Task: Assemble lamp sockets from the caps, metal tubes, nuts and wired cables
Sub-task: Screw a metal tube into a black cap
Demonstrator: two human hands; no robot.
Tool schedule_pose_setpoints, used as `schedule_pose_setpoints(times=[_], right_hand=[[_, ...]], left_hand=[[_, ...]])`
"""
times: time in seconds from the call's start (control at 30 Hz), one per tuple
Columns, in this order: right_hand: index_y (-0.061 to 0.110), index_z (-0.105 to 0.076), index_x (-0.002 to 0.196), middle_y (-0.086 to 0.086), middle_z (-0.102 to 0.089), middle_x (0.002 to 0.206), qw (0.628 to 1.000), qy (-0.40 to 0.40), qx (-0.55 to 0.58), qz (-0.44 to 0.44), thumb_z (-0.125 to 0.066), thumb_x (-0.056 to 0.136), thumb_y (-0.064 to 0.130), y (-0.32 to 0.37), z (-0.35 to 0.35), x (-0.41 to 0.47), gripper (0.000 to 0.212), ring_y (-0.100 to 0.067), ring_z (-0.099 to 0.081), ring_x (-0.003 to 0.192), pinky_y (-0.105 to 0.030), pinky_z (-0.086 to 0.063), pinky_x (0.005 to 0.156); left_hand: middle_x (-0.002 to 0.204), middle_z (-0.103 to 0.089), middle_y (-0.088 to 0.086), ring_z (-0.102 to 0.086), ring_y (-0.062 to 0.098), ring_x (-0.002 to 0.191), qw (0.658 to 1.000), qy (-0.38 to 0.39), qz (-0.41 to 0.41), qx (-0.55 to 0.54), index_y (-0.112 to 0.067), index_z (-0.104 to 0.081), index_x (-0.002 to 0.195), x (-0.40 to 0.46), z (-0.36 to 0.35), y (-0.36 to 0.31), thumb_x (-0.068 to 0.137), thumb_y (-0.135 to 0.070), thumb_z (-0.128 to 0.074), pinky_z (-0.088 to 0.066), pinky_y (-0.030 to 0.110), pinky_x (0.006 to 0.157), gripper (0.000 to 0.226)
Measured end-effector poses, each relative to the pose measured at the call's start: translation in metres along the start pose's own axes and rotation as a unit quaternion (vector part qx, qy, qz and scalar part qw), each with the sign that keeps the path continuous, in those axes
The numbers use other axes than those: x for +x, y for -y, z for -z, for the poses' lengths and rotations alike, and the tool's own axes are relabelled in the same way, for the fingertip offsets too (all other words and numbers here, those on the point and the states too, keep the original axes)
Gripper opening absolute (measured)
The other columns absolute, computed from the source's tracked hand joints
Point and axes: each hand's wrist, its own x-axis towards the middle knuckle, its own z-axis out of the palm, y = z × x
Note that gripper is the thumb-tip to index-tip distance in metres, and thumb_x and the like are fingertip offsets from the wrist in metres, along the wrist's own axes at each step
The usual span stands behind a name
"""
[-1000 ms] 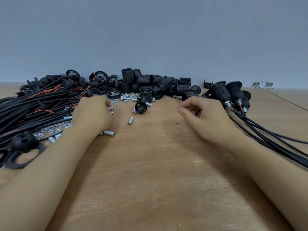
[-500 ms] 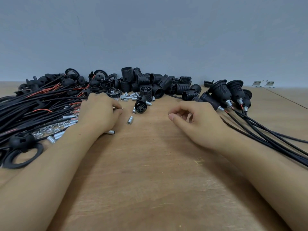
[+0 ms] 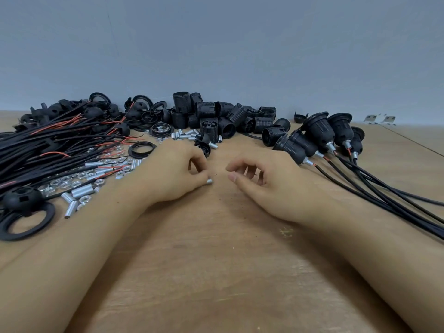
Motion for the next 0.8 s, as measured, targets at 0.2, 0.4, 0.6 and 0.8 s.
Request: schedule_pose_setpoints(times=[0.2,0.4,0.6,0.8], right_hand=[[0.022,-0.072,0.105,0.007,-0.068,0.099,0.997,0.071,0.004,0.027,-0.069,0.090,0.020,0.006,-0.004,-0.002,0.015,-0.002,-0.052,0.083,-0.007,-0.035,0.068],[0.021,-0.076,0.103,0.011,-0.069,0.094,0.996,0.076,-0.003,0.036,-0.069,0.091,0.023,0.005,-0.007,-0.001,0.015,0.000,-0.051,0.083,-0.006,-0.032,0.069],[0.020,-0.076,0.093,0.009,-0.072,0.088,0.999,0.042,0.004,0.021,-0.073,0.088,0.022,0.002,-0.006,-0.001,0.006,-0.006,-0.058,0.079,-0.020,-0.042,0.068],[0.017,-0.076,0.098,0.004,-0.066,0.087,0.997,0.063,0.006,0.038,-0.074,0.086,0.031,0.006,-0.013,0.000,0.018,-0.004,-0.052,0.075,-0.020,-0.043,0.070]], left_hand=[[0.087,-0.074,-0.013,-0.062,-0.001,0.072,0.995,0.077,-0.005,-0.066,-0.037,-0.076,0.073,-0.001,0.007,-0.005,0.081,-0.031,-0.078,-0.049,0.018,0.067,0.010],[0.075,-0.071,-0.014,-0.062,0.001,0.072,0.996,0.055,0.006,-0.076,-0.034,-0.076,0.072,-0.002,0.003,-0.004,0.077,-0.026,-0.083,-0.048,0.020,0.065,0.011],[0.067,-0.066,-0.008,-0.058,-0.002,0.055,0.982,-0.049,0.026,-0.181,-0.023,-0.064,0.082,-0.003,-0.029,-0.012,0.083,-0.011,-0.074,-0.040,0.010,0.055,0.017],[0.073,-0.067,-0.011,-0.059,-0.004,0.058,0.973,-0.111,0.039,-0.197,-0.023,-0.070,0.086,0.003,-0.021,-0.010,0.081,-0.003,-0.072,-0.044,0.006,0.059,0.020]])
